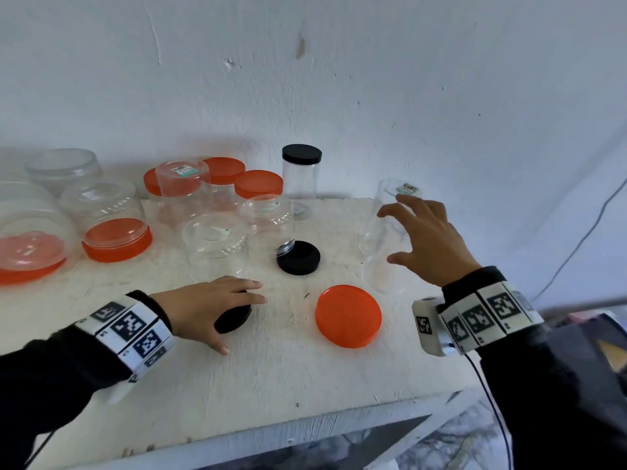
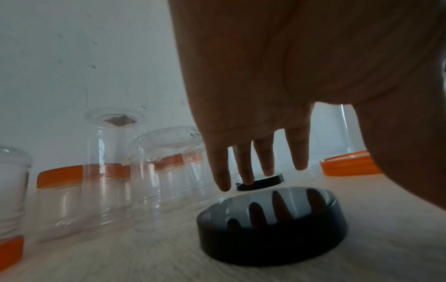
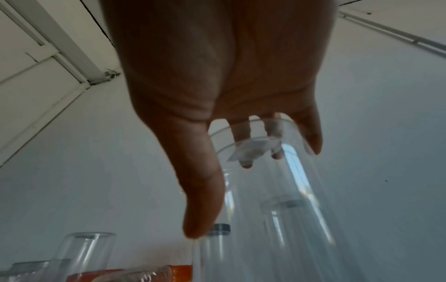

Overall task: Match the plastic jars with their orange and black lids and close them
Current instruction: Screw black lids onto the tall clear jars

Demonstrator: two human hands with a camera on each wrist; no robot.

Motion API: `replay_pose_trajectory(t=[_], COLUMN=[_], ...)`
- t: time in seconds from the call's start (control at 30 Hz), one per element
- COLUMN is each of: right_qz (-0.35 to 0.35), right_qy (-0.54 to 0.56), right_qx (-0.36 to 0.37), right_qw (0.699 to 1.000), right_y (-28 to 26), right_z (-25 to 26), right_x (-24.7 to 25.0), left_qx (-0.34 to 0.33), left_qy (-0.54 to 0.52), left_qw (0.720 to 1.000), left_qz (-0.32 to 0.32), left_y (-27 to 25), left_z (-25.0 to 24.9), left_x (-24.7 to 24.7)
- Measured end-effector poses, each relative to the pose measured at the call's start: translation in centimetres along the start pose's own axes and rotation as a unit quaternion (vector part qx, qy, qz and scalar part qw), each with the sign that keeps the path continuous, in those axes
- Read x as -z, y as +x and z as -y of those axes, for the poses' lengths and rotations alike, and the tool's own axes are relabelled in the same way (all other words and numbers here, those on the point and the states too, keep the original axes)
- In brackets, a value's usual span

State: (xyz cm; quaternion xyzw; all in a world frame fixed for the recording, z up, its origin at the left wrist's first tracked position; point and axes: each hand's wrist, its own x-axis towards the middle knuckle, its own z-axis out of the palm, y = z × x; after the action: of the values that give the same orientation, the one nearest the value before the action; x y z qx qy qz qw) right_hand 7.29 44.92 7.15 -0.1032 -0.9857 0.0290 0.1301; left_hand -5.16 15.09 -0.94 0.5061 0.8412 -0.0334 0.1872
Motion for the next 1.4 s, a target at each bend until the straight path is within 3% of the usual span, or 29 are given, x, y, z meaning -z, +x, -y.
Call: replay_pose_trajectory(t=[0.23,0.67,1.0,1.07,1.2,1.4], right_qz=[-0.12,-0.134,-0.046,-0.028,0.077,0.124], right_qy=[0.073,0.244,0.411,0.427,0.439,0.397], right_qx=[0.054,0.022,-0.087,-0.084,-0.067,-0.013], right_qw=[0.989,0.96,0.906,0.9,0.893,0.909], right_y=[-1.6,-1.7,-1.0,-0.7,0.3,1.2], right_z=[1.7,3.8,6.8,7.6,9.3,10.9], right_x=[1.1,-2.6,-6.9,-7.2,-7.5,-9.0], left_qx=[0.033,0.009,-0.009,0.005,0.039,0.059], left_qy=[-0.048,-0.087,-0.175,-0.182,-0.193,-0.256], left_qw=[0.998,0.993,0.951,0.943,0.929,0.881], left_qz=[0.032,-0.085,-0.256,-0.277,-0.312,-0.394], left_y=[0.4,-0.8,-3.9,-4.4,-5.7,-7.5], left_z=[0.7,0.2,0.5,0.9,1.7,2.7], left_x=[-0.4,-0.2,-0.6,-0.6,-0.4,0.1])
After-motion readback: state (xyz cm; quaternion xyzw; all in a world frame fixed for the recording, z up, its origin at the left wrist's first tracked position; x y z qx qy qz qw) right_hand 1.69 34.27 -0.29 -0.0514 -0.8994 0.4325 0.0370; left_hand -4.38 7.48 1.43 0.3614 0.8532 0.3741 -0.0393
